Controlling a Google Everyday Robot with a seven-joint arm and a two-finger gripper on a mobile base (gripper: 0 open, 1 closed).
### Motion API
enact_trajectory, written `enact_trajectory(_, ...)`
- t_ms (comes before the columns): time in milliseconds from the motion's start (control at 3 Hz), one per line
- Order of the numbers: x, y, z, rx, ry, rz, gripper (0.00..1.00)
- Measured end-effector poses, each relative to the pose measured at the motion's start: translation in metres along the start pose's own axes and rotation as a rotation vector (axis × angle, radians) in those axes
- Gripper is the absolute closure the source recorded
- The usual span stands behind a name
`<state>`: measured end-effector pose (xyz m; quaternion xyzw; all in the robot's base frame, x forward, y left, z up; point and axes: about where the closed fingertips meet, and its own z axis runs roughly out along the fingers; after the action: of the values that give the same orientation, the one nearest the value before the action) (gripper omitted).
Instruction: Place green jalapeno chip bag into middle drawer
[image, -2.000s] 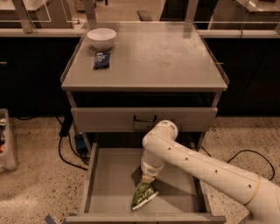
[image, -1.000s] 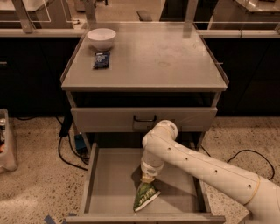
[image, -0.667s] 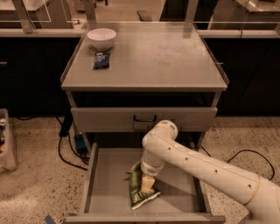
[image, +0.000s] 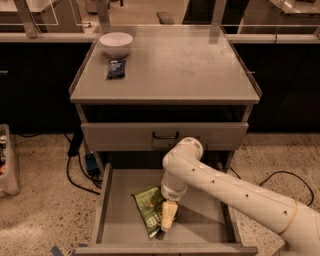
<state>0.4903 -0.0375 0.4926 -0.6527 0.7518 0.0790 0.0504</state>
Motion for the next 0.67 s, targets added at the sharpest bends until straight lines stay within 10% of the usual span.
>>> enact_trajectory(667,0.043,-0.005,-0.093,0.114,0.008,0.061,0.0)
